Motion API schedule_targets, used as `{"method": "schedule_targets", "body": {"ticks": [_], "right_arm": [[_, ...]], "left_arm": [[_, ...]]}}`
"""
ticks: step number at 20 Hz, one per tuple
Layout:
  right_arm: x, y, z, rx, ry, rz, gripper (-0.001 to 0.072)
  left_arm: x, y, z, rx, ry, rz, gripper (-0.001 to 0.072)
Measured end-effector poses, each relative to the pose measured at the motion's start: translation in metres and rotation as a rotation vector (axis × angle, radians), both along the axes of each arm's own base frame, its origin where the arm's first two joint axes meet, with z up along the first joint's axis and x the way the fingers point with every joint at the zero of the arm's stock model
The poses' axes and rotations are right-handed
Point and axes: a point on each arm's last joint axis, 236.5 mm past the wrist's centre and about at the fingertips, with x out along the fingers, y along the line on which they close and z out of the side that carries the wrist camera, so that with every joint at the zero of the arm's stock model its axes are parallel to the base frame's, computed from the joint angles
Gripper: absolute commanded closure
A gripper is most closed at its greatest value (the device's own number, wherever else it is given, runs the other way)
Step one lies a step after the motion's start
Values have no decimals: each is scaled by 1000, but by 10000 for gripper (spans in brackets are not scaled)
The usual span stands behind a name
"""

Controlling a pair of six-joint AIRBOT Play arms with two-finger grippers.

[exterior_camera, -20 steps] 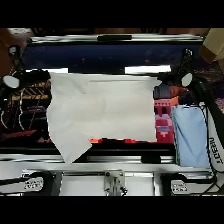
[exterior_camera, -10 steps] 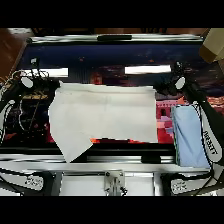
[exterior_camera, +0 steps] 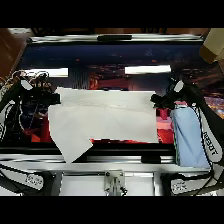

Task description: Fold the shirts.

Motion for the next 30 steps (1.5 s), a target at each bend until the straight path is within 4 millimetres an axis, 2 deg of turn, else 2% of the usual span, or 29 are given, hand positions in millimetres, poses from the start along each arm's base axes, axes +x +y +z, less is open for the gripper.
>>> {"method": "schedule_targets", "body": {"ticks": [3,7,8,9,10,11,14,16,19,20,21,22,25,27,30], "right_arm": [[-12,3,1,13,47,9,642],[-19,1,3,3,66,19,629],[-21,1,2,0,73,19,535],[-23,1,1,1,84,17,314],[-26,1,0,2,94,19,250],[-25,3,1,13,91,19,250],[-33,6,16,21,90,55,250],[-45,-6,34,-32,97,98,250],[-75,-32,60,-146,134,173,250],[-88,-40,67,-172,148,188,250],[-99,-45,72,-184,158,194,250],[-111,-51,76,-193,167,193,250],[-141,-61,80,-177,181,172,250],[-152,-63,82,-141,174,145,250],[-158,-63,84,-90,162,104,250]], "left_arm": [[-4,4,-2,-5,16,8,668],[-4,7,-3,-6,19,14,667],[-4,7,-3,-6,18,15,651],[-3,7,-3,-8,18,17,509],[-4,7,-3,-10,20,17,361],[-6,6,-1,-17,28,15,322],[-18,3,11,-52,75,4,316],[-30,10,26,-80,117,25,317],[-63,16,57,-153,173,57,307],[-81,19,65,-171,195,74,305],[-103,21,68,-192,223,94,271],[-128,20,67,-210,255,112,234],[-196,12,51,-256,315,153,235],[-227,4,35,-271,324,169,235],[-254,-10,12,-289,340,190,235]]}}
